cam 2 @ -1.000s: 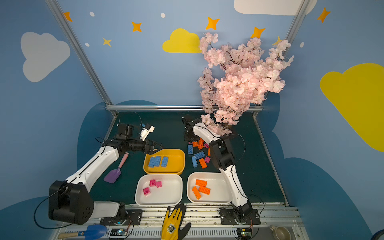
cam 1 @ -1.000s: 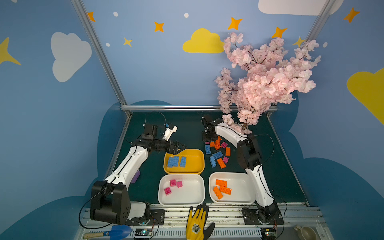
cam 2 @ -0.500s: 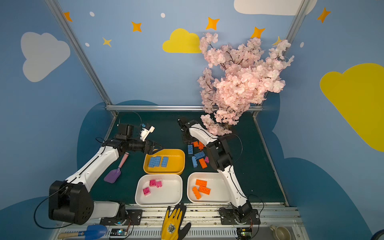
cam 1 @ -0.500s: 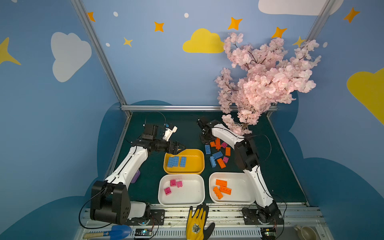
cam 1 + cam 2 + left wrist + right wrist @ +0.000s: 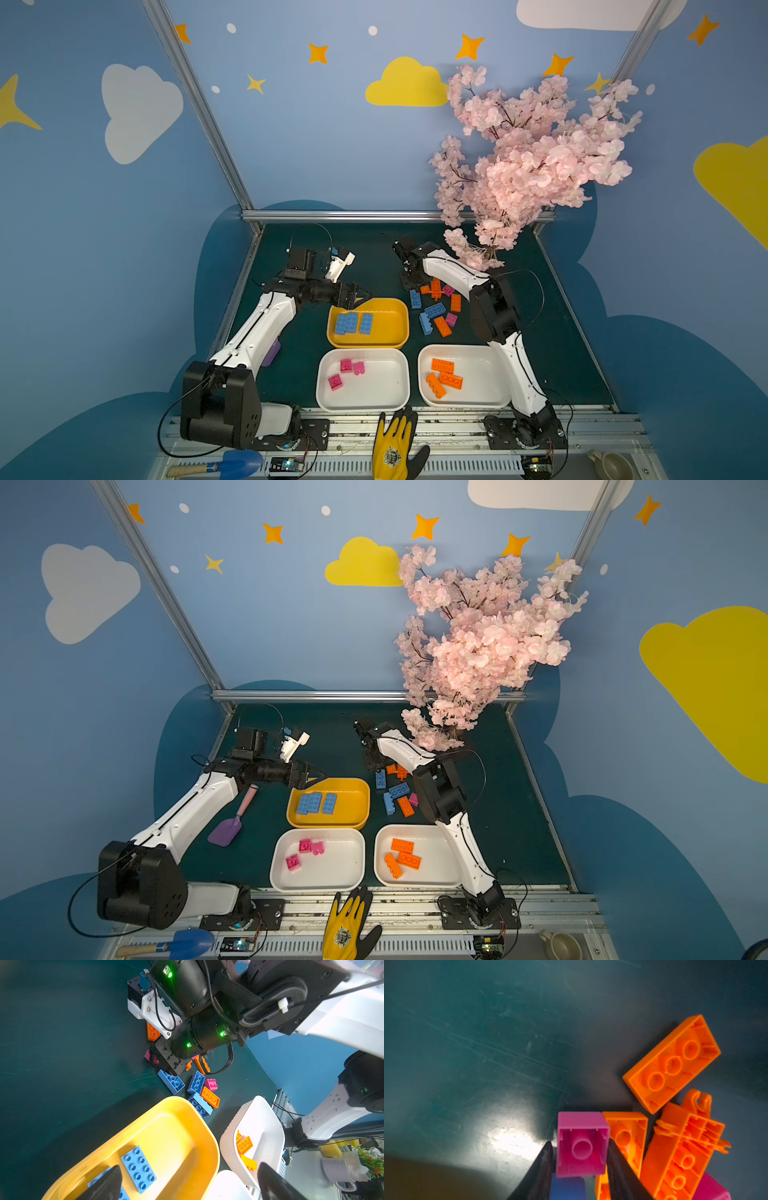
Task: Sort the legos into containers by color
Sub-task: 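Lower the right gripper and grasp the pink brick in the pile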
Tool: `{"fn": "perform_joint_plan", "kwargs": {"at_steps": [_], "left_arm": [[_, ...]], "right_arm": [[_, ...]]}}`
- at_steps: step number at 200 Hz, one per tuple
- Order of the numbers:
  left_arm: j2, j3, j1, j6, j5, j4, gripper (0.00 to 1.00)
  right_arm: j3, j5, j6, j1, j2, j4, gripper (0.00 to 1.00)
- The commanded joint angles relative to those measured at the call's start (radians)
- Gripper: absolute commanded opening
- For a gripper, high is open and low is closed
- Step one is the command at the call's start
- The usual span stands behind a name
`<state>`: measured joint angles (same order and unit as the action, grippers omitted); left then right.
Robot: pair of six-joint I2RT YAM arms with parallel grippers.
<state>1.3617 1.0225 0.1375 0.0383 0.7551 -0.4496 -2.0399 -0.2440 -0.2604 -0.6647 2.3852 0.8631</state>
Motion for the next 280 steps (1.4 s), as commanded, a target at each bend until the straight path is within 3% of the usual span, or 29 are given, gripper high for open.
{"fn": "perform_joint_plan", "kwargs": {"at_steps": [1, 138, 177, 226, 280], "left_arm": [[0.016, -0.009, -0.002, 0.020, 0.010, -0.026, 1.00], [0.031, -0.009, -0.004, 0.034, 0.009, -0.037, 1.00], [0.035, -0.006, -0.004, 0.037, 0.007, -0.040, 1.00], [0.032, -0.010, -0.004, 0.045, 0.002, -0.050, 1.00], [0.040, -0.006, -0.003, 0.051, -0.004, -0.055, 1.00]], "right_arm": [[0.004, 0.009, 0.013, -0.009, -0.039, -0.003, 0.41], [0.011, -0.039, 0.041, -0.041, -0.070, 0.007, 0.46], [0.025, 0.029, 0.022, -0.035, -0.062, -0.012, 0.45], [0.030, 0.030, 0.009, -0.016, -0.072, 0.002, 0.48], [0.150, 0.092, -0.037, -0.016, -0.140, -0.019, 0.50]]}}
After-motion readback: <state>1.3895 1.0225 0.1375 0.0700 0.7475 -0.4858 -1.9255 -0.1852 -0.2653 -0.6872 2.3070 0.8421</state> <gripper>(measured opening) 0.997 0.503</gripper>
